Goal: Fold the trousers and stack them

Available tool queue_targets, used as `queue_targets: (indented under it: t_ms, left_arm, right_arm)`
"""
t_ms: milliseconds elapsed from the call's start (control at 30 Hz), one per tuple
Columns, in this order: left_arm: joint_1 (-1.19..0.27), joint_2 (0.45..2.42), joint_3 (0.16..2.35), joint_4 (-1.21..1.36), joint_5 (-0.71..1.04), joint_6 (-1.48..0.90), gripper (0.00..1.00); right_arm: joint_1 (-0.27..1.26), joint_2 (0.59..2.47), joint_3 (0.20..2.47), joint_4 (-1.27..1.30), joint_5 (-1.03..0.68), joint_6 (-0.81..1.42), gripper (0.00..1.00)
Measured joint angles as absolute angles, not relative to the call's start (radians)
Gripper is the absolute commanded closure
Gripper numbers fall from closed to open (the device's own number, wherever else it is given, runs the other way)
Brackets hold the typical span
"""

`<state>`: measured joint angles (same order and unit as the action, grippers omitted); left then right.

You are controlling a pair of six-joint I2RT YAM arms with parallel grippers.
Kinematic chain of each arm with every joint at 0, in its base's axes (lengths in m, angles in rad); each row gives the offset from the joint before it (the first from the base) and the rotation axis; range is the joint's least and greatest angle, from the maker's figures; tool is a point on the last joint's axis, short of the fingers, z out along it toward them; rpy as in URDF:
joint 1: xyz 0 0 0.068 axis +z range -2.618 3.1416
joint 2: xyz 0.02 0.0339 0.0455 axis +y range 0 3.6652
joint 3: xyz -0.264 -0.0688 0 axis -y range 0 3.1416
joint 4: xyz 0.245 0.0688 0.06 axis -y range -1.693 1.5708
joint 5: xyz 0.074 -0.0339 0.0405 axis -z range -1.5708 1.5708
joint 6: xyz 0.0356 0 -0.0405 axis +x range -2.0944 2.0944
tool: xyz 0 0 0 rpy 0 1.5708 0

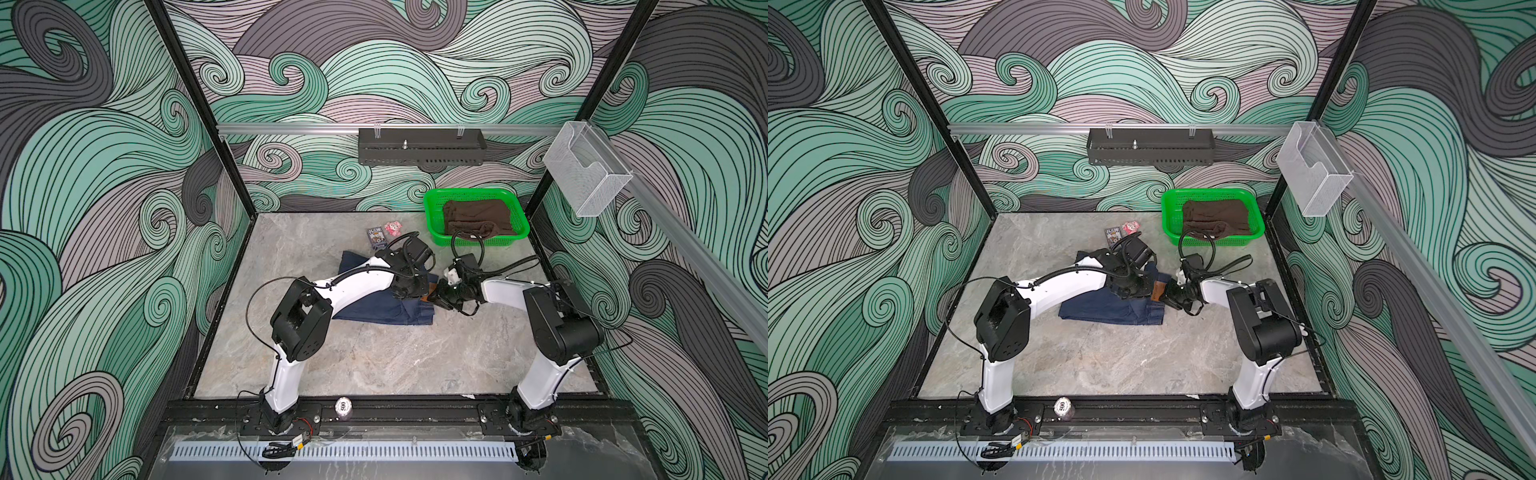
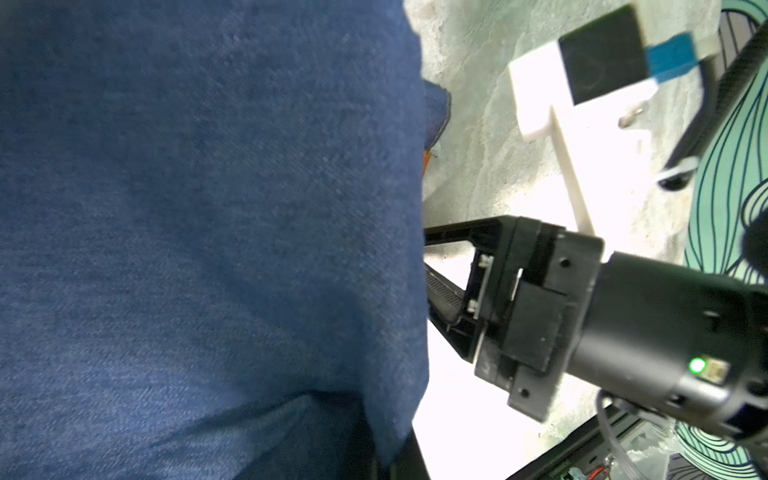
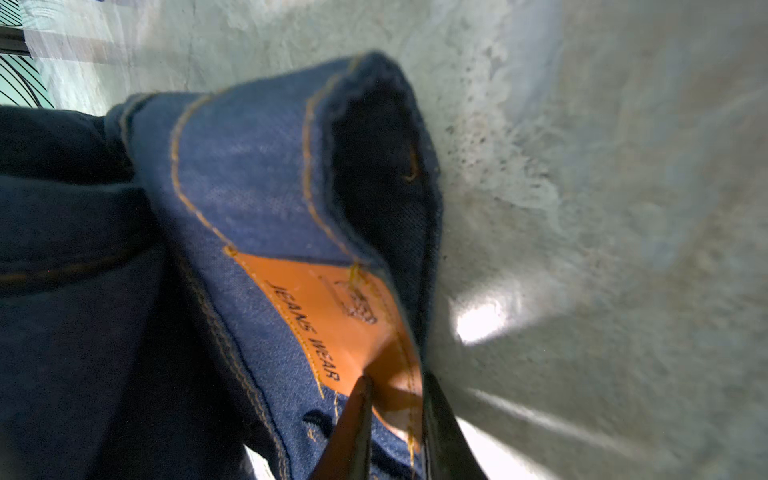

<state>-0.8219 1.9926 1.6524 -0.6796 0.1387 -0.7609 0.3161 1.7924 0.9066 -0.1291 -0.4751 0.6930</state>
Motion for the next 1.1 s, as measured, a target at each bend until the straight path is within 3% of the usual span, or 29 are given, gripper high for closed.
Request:
queue_targets:
  t_ms: [433,767,967,1100]
  left_arm:
    - [-0.834,2.015,1.675,-0.660,0.139,-0.779,1.00]
    - [-0.838,2.042,1.679,-0.603,0.171,-0.790,0.53]
    - [-0.833,1.963,1.678,-0.600,0.168,-0.772,0.45]
    - [-0.809,1.812,1.636,-0.594,0.149,-0.750,0.41]
  right_arm:
    - [0.317,1.792,0.907,-0.130,-0.475,0.693,0.77]
    - [0.316,1.776,0.917,-0.175,-0.458,0.678,0.64]
    - [0.284,1.668,0.929,-0.308,-0.384,0.617,0.54]
    - [0.266,1.546,0.985,-0.421,-0.299,0.551,0.54]
